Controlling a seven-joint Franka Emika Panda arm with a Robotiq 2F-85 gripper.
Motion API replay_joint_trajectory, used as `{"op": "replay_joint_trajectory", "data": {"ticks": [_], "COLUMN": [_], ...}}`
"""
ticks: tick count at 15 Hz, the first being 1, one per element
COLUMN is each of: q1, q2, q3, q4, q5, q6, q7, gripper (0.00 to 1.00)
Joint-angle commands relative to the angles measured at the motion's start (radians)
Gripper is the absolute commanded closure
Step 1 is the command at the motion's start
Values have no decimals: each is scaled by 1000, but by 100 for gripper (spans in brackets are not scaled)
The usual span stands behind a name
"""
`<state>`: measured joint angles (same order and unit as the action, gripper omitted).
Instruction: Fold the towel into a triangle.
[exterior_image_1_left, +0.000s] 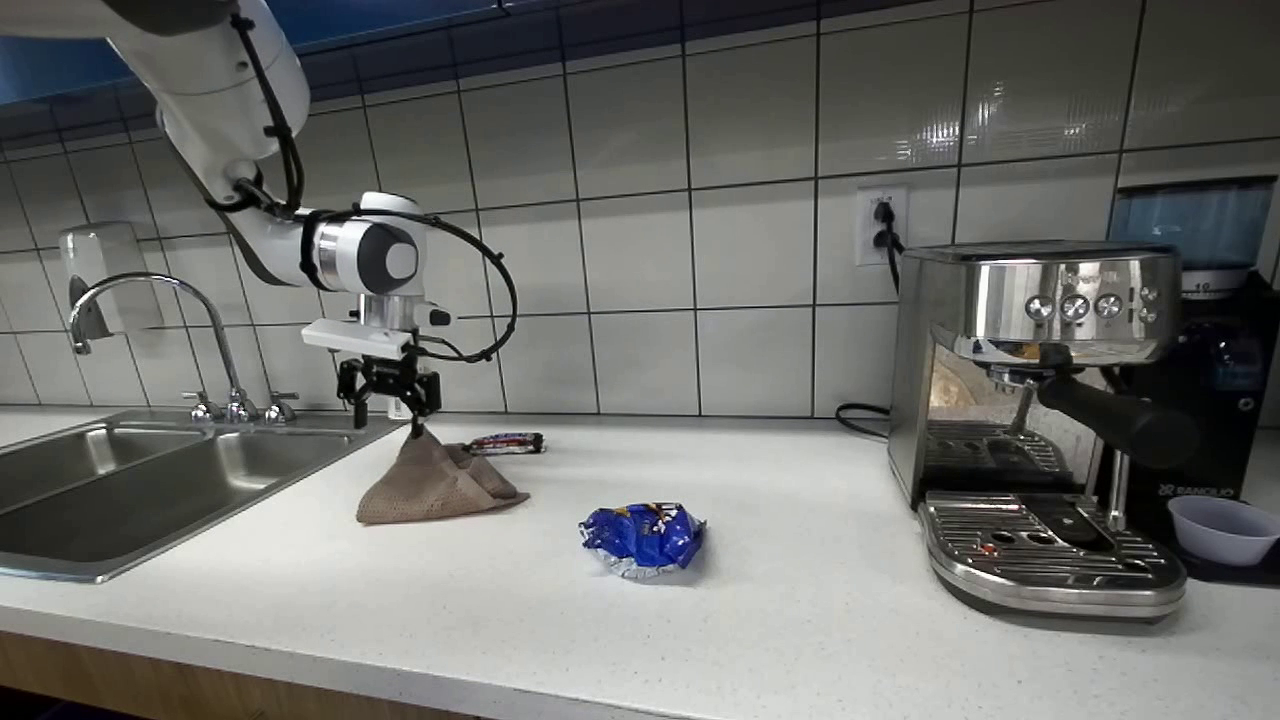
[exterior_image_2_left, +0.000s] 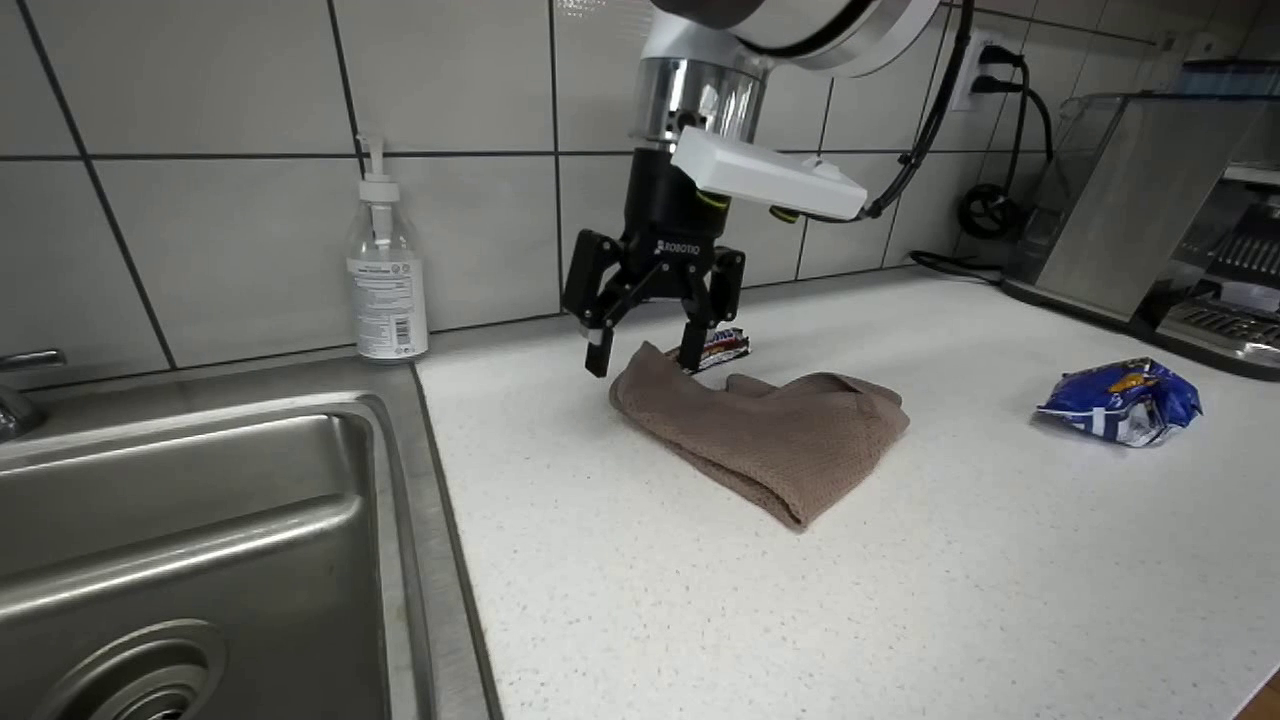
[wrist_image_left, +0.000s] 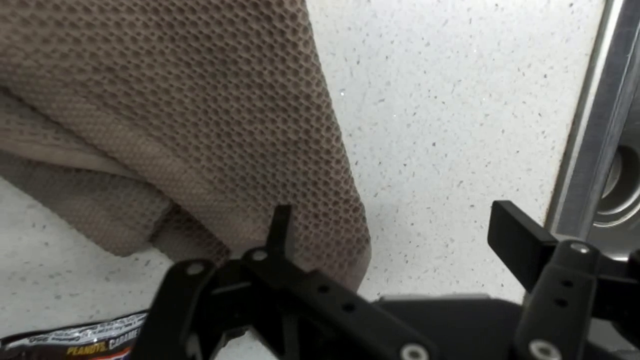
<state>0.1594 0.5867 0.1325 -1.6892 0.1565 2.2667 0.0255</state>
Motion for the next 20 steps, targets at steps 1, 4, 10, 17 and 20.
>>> {"op": "replay_joint_trajectory", "data": {"ticks": [1, 4, 10, 17, 20], "q1": [-3, -8, -10, -20, -26], "q2": [-63, -106, -216, -354, -417], "q3": [3, 6, 4, 4, 2], "q4": [-58, -112, -264, -443, -515], "q5": [-11, -6, -5, 6, 11], "q6": [-13, -8, 2, 22, 28], "q7": [0, -7, -4, -8, -9], "gripper": [0, 0, 0, 0, 0]}}
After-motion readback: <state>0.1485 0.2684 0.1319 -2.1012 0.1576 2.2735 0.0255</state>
